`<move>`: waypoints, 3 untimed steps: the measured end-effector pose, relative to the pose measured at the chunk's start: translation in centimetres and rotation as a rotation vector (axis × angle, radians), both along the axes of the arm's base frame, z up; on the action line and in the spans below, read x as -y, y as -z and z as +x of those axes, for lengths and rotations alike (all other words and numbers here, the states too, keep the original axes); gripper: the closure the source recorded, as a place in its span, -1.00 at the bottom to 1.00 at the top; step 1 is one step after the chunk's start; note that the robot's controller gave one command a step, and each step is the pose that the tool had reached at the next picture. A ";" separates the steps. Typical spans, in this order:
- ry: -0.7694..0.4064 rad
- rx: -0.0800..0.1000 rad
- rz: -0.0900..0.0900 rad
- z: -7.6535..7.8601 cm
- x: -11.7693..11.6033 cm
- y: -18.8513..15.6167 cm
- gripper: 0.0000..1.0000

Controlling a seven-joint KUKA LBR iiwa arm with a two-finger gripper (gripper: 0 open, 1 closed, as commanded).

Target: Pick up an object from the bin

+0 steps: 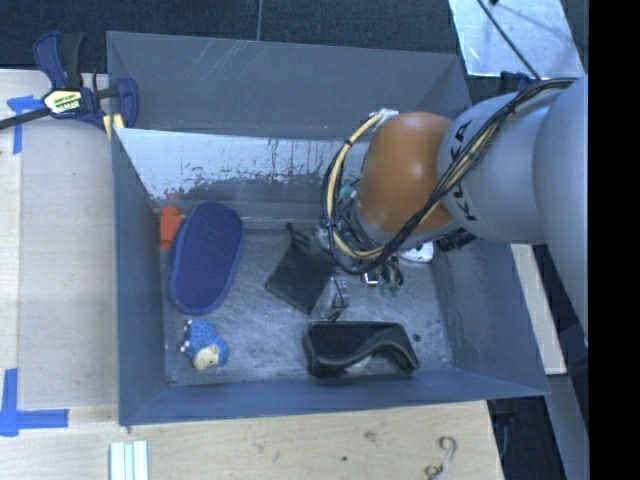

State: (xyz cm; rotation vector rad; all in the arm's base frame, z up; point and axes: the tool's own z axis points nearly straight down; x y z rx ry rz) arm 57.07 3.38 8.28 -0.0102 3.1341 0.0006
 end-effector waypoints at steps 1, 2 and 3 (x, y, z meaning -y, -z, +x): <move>-0.001 -0.003 -0.001 -0.1 0.0 0.2 1.00; -0.185 0.007 -0.003 5.4 1.9 -16.7 1.00; -0.446 -0.011 -0.001 0.9 1.7 -6.4 1.00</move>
Offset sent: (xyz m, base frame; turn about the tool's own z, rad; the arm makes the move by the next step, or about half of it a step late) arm 0.0000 0.0000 0.0000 0.0000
